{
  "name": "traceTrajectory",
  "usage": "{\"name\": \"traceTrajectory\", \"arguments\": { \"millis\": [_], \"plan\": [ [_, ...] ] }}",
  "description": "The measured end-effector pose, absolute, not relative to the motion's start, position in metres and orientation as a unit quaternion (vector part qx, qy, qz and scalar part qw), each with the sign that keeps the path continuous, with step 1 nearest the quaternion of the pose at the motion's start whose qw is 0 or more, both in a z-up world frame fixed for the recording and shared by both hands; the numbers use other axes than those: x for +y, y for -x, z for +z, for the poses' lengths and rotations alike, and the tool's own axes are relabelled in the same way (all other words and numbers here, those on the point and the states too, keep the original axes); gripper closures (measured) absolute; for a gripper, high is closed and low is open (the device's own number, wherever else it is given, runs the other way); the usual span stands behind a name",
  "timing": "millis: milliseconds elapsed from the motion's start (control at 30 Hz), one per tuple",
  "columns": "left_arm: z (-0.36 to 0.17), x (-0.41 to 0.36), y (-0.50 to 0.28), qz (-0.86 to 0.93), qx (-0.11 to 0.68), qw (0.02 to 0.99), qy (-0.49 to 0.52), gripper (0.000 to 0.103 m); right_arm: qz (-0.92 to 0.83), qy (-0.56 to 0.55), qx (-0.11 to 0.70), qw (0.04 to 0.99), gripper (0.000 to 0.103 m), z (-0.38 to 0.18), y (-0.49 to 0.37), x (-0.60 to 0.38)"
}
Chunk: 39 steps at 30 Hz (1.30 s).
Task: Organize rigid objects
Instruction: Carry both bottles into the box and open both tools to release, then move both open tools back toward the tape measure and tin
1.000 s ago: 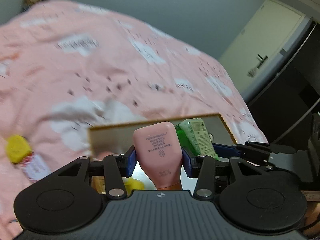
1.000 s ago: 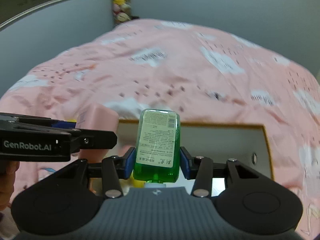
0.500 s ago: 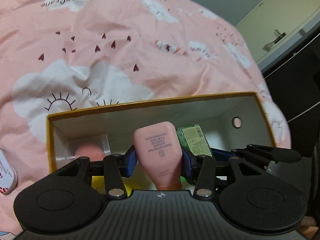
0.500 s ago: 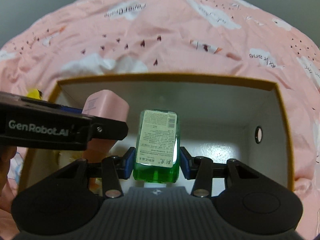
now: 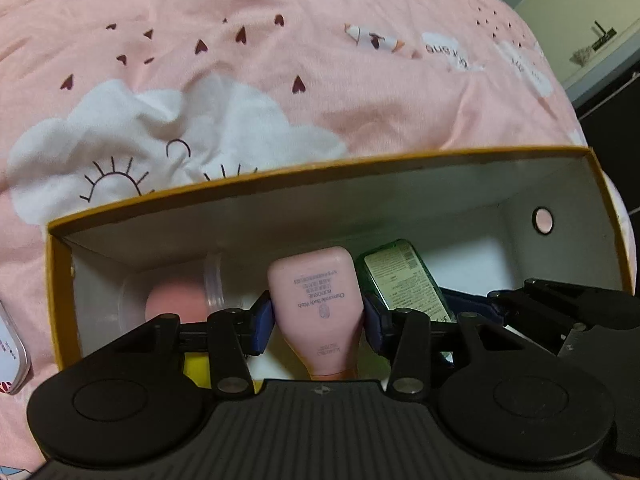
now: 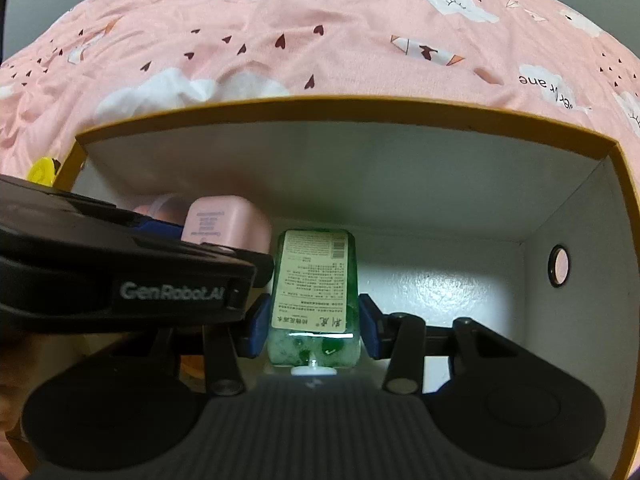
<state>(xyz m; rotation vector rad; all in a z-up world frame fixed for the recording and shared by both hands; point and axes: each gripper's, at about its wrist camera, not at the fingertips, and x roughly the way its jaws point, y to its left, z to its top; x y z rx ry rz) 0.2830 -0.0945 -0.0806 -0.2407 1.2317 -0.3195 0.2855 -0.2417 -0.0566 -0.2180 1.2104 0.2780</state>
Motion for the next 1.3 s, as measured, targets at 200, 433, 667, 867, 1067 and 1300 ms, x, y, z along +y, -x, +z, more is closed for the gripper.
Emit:
{"name": "traceTrajectory", "arguments": {
  "millis": [200,433,667,867,1067,1300],
  "plan": [
    [-0.075,-0.088,-0.281,-0.152,0.568,0.800,0.120,0.050,0.127,0.091,0.564,0.811,0.056,-0.054,-0.284,-0.244],
    [-0.059,-0.080,-0.274,-0.158,0.549,0.811,0.128,0.050,0.130,0.068,0.577,0.804,0.063,-0.057,-0.282,-0.245],
    [-0.049,-0.075,-0.263,-0.159,0.531,0.824,0.119,0.050,0.133,0.081,0.569,0.807,0.068,-0.055,-0.280,-0.238],
    [-0.025,-0.067,-0.238,-0.163,0.480,0.855,0.107,0.050,0.136,0.109,0.528,0.831,0.067,-0.029,-0.259,-0.228],
    [0.003,-0.049,-0.203,-0.152,0.412,0.894,0.086,0.050,0.175,0.102,0.462,0.864,0.061,0.003,-0.224,-0.211],
    [0.026,-0.010,-0.171,-0.115,0.355,0.923,0.095,0.050,0.203,0.082,0.393,0.893,0.046,0.027,-0.192,-0.182]
  ]
}}
